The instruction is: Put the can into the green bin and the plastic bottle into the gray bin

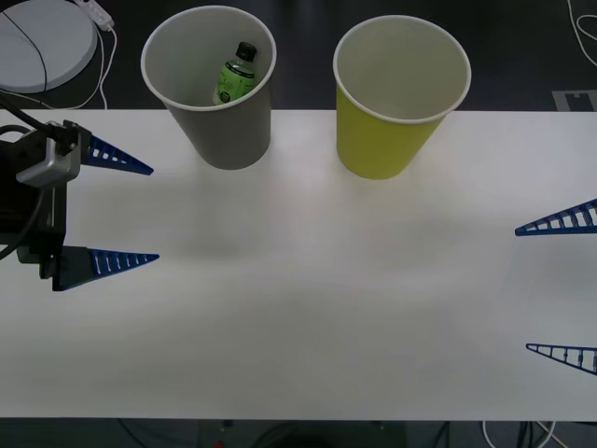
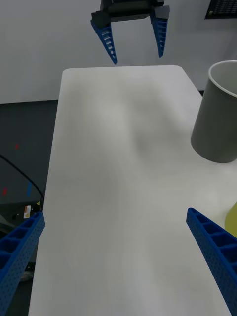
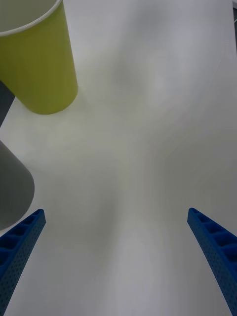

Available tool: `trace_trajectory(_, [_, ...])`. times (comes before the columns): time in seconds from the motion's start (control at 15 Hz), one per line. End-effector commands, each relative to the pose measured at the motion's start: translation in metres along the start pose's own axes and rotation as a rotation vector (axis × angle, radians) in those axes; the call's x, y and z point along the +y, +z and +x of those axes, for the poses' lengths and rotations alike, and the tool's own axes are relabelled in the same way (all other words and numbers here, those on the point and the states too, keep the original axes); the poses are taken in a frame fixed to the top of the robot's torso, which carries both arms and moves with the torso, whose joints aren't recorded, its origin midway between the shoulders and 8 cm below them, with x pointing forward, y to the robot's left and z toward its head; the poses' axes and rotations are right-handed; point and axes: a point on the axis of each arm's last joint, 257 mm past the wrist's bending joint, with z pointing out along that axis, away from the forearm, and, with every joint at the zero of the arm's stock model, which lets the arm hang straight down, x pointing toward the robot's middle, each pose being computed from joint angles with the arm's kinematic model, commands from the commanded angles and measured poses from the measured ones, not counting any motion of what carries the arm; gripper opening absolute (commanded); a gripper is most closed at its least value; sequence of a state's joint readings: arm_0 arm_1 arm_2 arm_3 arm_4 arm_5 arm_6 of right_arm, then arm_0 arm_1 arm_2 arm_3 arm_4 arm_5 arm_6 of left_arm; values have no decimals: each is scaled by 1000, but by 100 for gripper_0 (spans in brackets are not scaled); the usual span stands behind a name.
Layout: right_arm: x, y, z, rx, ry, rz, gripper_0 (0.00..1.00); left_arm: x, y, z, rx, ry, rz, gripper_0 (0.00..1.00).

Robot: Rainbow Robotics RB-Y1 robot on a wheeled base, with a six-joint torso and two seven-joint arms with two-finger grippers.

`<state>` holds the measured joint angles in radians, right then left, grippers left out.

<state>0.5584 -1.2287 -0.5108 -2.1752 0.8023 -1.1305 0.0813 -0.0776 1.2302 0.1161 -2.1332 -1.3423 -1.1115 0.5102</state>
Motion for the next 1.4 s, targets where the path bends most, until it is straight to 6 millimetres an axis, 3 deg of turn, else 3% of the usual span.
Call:
trace_trajectory(0.07, [0, 0, 0, 0, 0, 0, 100, -5, -6, 7, -13, 13, 11, 100])
trace_trajectory(1.4, [0, 0, 0, 0, 0, 0, 100, -29, -15, 9, -32, 16, 86, 100])
